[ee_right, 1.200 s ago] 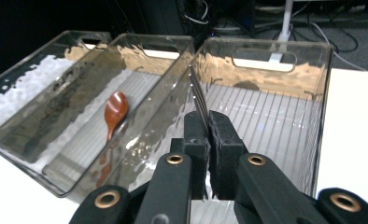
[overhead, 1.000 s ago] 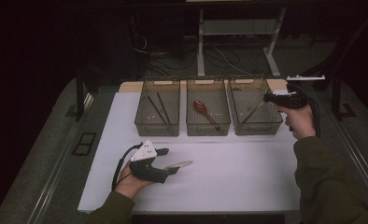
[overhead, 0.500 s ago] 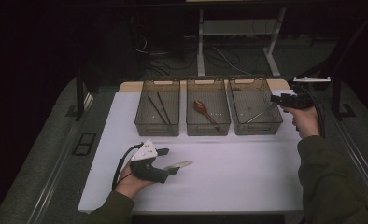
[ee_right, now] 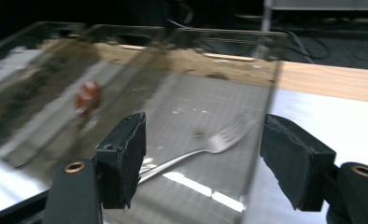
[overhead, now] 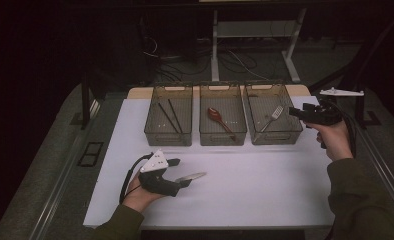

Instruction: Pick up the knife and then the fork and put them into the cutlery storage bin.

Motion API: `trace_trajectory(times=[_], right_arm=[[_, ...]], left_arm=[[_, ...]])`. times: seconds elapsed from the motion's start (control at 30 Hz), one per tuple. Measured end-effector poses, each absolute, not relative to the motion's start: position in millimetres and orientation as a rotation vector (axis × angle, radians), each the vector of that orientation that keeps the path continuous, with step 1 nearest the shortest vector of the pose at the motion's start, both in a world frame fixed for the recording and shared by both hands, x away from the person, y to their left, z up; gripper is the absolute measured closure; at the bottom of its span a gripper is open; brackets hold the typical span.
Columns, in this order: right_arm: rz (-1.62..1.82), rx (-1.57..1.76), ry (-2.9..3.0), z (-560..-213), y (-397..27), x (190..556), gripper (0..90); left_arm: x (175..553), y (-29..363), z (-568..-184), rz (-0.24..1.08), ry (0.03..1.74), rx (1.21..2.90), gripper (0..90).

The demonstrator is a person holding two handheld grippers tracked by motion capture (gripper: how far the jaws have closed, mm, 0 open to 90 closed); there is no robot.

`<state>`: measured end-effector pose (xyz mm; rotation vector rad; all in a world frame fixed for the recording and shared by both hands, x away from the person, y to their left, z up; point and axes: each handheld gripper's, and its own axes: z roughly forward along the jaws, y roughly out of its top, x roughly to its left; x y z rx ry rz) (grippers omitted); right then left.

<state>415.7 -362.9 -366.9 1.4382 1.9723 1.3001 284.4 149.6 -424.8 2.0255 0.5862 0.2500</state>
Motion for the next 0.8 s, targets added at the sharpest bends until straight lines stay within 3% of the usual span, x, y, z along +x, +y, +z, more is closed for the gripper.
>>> trace_trajectory(times=[0.37, 0.6, 0.8], right_arm=[[1.344, 1.253, 2.077, -362, -335, 373, 26.0], [1.348, 1.19, 2.133, -367, -317, 345, 23.9], [1.334, 1.128, 2.185, -377, -305, 326, 22.2]], left_arm=[[285, 153, -425, 0.237, 0.571, 2.063, 18.8], [285, 157, -425, 0.242, 0.569, 2.107, 22.6], [286, 165, -425, 0.245, 0.576, 2.197, 31.2]])
